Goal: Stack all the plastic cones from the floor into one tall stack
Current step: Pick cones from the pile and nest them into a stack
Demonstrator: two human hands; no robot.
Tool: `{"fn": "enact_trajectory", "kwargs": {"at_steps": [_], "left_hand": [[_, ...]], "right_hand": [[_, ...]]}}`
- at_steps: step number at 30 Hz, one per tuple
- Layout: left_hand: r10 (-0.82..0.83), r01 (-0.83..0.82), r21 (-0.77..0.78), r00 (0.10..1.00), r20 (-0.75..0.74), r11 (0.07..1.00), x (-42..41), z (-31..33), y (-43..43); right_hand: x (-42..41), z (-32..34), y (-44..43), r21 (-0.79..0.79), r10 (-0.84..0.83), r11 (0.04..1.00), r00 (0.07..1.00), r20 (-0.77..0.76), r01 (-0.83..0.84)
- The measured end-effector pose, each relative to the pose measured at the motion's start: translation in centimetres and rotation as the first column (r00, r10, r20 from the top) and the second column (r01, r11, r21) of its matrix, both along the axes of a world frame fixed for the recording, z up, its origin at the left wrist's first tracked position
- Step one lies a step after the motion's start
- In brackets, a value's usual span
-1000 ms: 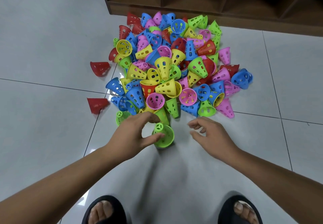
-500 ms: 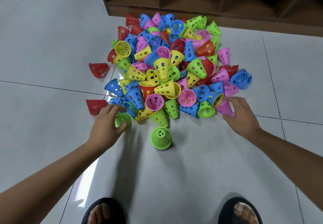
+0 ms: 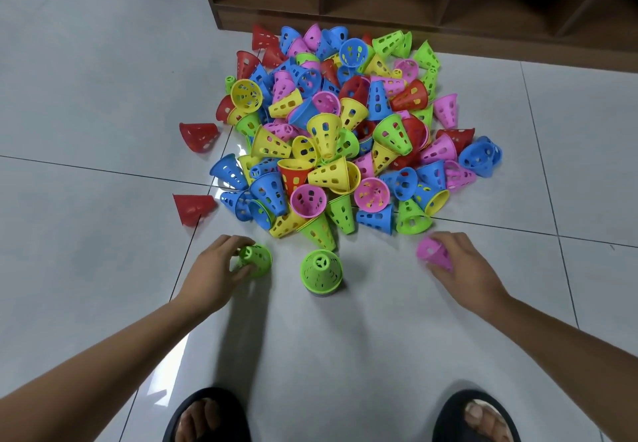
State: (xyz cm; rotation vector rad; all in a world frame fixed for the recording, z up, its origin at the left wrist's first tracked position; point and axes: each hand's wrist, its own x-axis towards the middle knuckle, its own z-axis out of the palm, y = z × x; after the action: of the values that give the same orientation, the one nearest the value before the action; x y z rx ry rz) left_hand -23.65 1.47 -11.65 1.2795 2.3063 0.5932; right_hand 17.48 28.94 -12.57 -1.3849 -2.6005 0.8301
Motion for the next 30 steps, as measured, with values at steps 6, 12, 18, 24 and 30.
{"fn": "enact_trajectory", "kwargs": {"at_steps": [6, 12, 18, 24, 30], "left_hand": [[-0.016, 0.011, 0.099, 0.999, 0.042, 0.995, 0.8, 2.2, 0.5], [-0.06, 0.037, 0.238, 0.994, 0.092, 0.971, 3.4, 8.2, 2.5], [-0.222, 0.189, 0.328, 0.973, 0.065, 0.925, 6.4, 11.6, 3.1], [-0.347, 0.352, 0.284, 0.935, -0.069, 0.892, 7.4, 10.3, 3.4], [-0.381, 0.363, 0.213, 0.923, 0.047, 0.907, 7.1, 7.7, 3.3]], "right_hand": [[-2.0, 2.9, -3.4, -0.094, -0.054, 0.995, 0.992, -0.111, 0.043], [-5.7, 7.9, -5.9, -0.231, -0.043, 0.973, 0.97, -0.239, -0.014], [-7.6, 12.3, -7.5, -0.149, 0.1, 0.977, 0.948, -0.301, -0.15], [-8.3, 14.4, -8.6, -0.09, 0.174, 0.971, 0.915, -0.365, -0.221], [-9.5, 14.7, -9.0, -0.038, 0.273, 0.95, 0.886, -0.375, -0.309]]}}
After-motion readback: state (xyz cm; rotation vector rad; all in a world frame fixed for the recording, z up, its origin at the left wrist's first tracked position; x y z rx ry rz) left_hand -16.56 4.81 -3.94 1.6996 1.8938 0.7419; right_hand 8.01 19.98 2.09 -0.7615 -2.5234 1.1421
